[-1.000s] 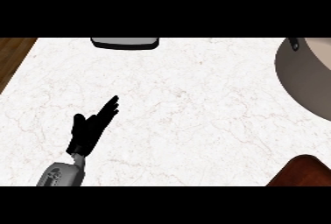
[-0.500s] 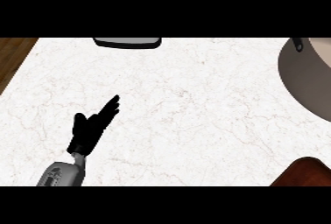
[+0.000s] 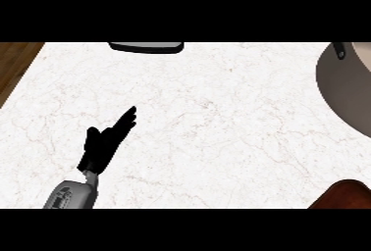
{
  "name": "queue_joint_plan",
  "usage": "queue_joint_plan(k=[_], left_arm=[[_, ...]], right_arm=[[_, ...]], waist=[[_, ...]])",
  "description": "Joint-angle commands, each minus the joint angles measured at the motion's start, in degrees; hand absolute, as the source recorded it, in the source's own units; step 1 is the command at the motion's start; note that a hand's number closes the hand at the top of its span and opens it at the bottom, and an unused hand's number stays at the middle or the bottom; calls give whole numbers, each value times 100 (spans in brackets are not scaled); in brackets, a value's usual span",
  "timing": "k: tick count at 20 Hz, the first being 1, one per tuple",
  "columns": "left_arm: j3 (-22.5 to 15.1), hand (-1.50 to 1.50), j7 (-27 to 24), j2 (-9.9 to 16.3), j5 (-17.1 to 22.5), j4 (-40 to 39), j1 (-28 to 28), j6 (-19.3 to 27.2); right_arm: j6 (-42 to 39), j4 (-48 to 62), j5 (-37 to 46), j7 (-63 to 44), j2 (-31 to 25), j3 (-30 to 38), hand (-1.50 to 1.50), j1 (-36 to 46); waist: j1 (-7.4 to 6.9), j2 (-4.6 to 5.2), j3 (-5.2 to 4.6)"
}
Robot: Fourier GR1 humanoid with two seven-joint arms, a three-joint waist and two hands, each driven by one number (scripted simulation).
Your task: Pick the bell pepper from the tray and place it in the pot
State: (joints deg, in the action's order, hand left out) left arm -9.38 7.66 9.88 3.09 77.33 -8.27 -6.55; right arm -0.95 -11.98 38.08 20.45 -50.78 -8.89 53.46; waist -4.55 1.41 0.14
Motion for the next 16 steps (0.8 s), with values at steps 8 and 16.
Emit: queue_joint_plan(k=[8,16], left_arm=[[-197,0,105,-280,-186,154,70,226],[130,0,-48,16,20,39,89,-3]], right_arm=[[-997,749,116,-718,604,-11,-150,581],[-276,577,-1861,247,654,1979,-150,587]], waist=[[32,11,17],[239,-24,29]])
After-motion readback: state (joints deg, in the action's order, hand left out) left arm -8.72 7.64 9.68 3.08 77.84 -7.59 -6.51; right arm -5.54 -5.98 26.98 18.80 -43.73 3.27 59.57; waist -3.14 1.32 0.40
